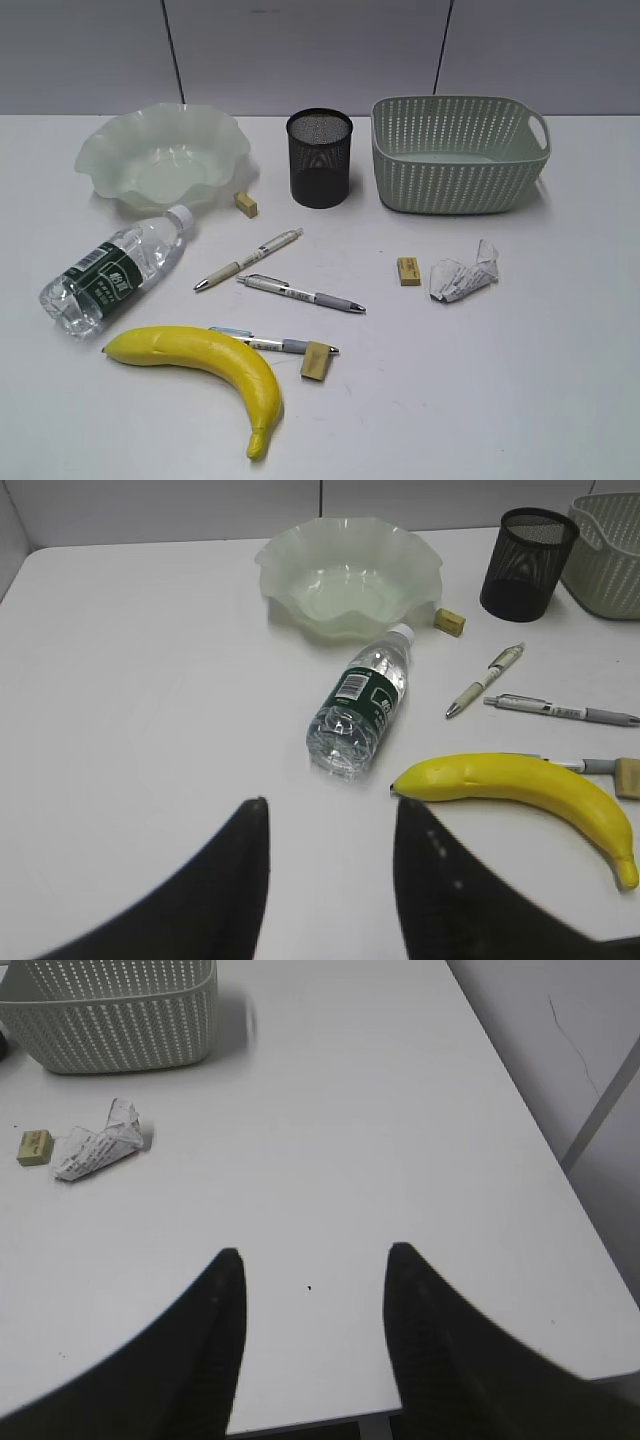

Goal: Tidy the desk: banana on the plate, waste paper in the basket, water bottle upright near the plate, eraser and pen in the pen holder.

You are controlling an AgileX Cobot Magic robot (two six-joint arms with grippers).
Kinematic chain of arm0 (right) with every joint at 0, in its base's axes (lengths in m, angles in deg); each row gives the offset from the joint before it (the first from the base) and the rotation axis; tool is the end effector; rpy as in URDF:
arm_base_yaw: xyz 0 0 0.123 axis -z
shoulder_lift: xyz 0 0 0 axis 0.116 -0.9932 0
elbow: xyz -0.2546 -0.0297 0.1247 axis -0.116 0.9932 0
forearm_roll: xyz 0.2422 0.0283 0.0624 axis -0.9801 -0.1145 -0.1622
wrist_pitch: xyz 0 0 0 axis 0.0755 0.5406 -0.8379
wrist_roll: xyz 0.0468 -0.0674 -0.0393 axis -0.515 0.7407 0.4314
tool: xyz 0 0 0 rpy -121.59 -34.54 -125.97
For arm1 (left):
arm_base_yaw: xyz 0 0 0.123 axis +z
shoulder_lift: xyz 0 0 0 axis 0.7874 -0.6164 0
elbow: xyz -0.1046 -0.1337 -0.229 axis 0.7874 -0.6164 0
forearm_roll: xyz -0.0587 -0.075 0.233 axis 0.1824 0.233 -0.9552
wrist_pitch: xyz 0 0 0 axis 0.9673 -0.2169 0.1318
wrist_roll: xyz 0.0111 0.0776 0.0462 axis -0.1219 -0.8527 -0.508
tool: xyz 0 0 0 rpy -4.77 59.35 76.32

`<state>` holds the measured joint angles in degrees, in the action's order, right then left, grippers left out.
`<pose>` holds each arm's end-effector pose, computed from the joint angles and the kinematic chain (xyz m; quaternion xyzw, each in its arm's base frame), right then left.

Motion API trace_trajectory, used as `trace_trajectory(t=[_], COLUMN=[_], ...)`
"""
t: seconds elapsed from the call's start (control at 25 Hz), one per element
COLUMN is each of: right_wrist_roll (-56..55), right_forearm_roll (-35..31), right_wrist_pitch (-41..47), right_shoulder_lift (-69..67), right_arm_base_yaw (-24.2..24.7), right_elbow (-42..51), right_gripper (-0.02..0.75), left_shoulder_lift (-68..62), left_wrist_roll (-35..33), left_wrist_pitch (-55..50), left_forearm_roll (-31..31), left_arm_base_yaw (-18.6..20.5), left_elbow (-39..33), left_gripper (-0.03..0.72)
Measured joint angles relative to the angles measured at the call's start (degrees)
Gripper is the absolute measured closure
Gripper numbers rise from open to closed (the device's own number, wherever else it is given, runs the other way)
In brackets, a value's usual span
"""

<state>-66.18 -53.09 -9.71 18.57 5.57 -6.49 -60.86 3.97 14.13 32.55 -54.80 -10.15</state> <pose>-0.0061 -0.0069 0.2805 0.0340 0.8438 -0.0131 0.5354 -0.0111 -0.0079 0.2885 0.0387 0.8382 -0.0571 0.5410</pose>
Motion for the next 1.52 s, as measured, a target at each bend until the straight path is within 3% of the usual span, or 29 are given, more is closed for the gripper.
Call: trace_trajectory(t=[1.52], right_wrist_roll=[0.0], right_forearm_roll=[0.0], right_wrist_pitch=[0.0], right_shoulder_lift=[0.0], right_arm_base_yaw=[0.0], right_elbow=[0.0], right_gripper=[0.370], left_shoulder_lift=[0.0], left_wrist_roll=[0.0], left_wrist_pitch=[0.2], left_forearm_roll=[0.8], left_arm_base_yaw=[0.0], left_elbow=[0.0], left_gripper=[0.377])
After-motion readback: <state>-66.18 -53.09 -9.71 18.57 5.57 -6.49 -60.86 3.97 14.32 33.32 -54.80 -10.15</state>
